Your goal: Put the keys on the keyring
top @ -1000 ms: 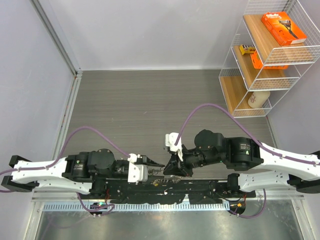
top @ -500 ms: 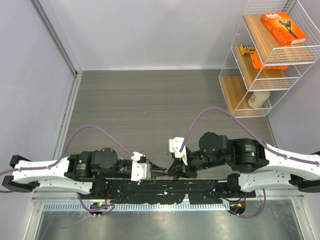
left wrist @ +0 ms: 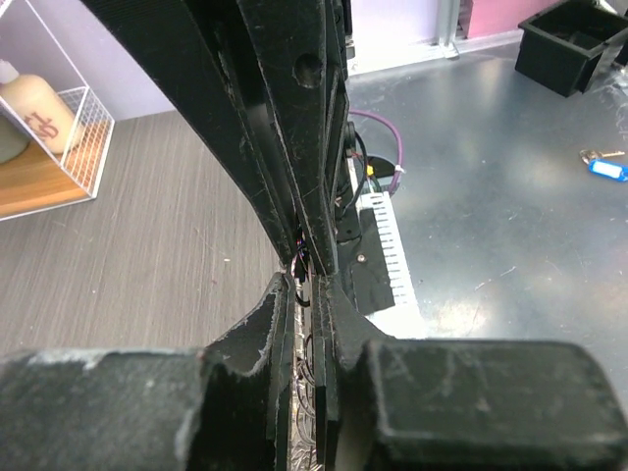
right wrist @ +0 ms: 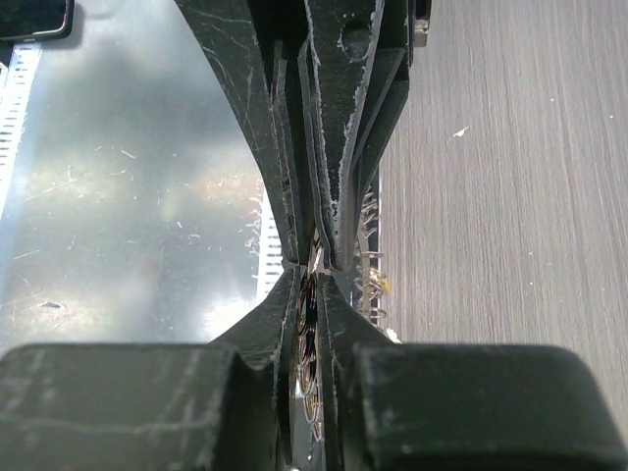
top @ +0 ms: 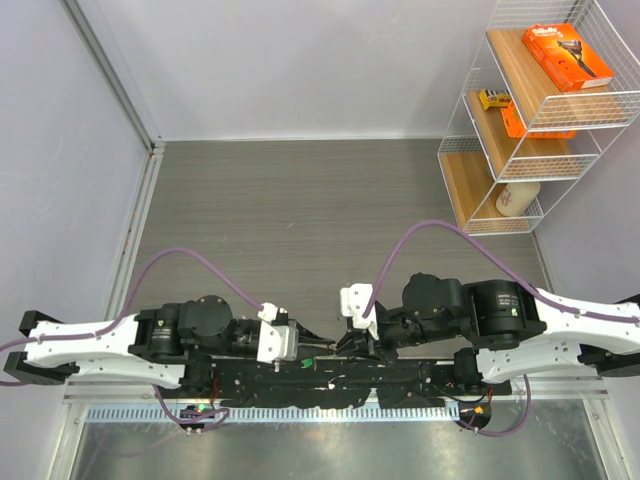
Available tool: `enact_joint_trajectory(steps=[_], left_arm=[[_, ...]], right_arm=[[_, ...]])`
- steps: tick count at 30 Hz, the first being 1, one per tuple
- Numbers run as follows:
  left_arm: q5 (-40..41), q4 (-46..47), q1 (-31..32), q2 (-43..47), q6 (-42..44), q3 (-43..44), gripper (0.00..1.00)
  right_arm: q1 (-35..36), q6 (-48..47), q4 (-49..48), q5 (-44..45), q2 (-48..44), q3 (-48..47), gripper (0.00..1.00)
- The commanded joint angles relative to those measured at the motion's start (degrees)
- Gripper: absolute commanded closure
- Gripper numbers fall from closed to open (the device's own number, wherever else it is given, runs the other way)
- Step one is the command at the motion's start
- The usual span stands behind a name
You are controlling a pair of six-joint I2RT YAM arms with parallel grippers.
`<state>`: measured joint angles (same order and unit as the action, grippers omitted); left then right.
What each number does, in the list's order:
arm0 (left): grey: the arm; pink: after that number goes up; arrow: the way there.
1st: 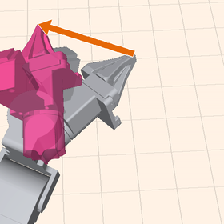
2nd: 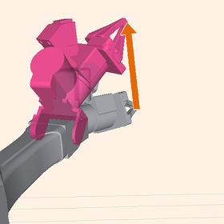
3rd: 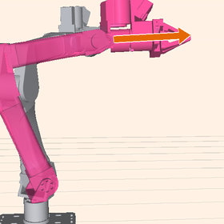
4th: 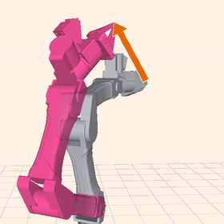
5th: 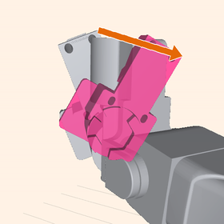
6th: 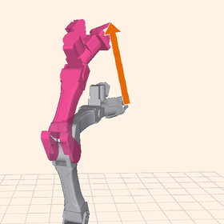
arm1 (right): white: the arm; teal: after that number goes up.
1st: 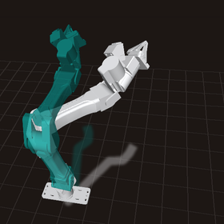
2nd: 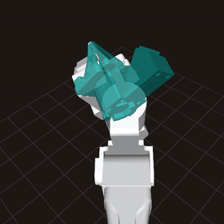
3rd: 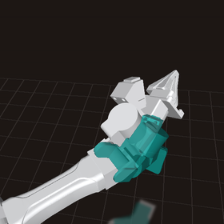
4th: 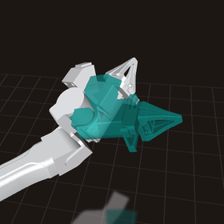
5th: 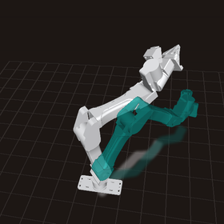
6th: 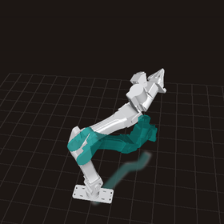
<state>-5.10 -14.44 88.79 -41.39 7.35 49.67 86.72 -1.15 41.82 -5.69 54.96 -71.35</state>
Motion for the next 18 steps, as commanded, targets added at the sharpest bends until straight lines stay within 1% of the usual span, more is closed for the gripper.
enact_joint_trajectory(steps=[1,2,4,5,6,7,8,11,14,18], left_arm=[[-0.35,4.67,-0.02,3.41,-0.41,-1.94,1.00],[-0.17,5.72,-0.02,3.68,-0.59,-2.55,1.00],[-0.17,7.31,-0.02,4.03,-0.94,-3.17,1.00],[0.18,7.84,-0.02,4.12,-1.11,-3.44,1.00],[0.53,8.45,-0.02,4.38,-1.11,-3.53,1.00],[0.88,8.81,-0.02,4.47,-1.20,-3.79,1.00],[1.06,9.16,-0.02,4.73,-1.38,-4.05,1.00],[1.59,9.95,-0.02,5.61,-1.55,-4.58,1.00],[2.02,10.92,-0.02,6.40,-1.82,-5.28,1.00],[2.55,12.32,-0.11,6.93,-2.26,-5.72,1.00]], right_arm=[[0.56,0.09,-2.27,1.21,-3.81,-1.78,0.91],[0.56,-0.26,-2.45,1.12,-4.15,-1.60,0.90],[0.65,-0.43,-2.45,1.12,-4.07,-1.42,0.82],[0.56,-0.52,-2.45,1.12,-3.98,-1.51,0.71],[0.56,-0.70,-2.54,1.12,-3.98,-1.60,0.67],[0.56,-0.79,-2.54,1.38,-3.98,-1.51,0.60],[0.56,-0.96,-2.45,2.00,-4.33,-1.60,0.60],[0.56,-1.22,-2.10,2.88,-5.65,-1.86,0.54],[0.56,-1.31,-2.18,2.71,-7.14,-1.42,0.51],[0.56,-1.49,-2.01,2.00,-6.27,-0.02,0.48]])
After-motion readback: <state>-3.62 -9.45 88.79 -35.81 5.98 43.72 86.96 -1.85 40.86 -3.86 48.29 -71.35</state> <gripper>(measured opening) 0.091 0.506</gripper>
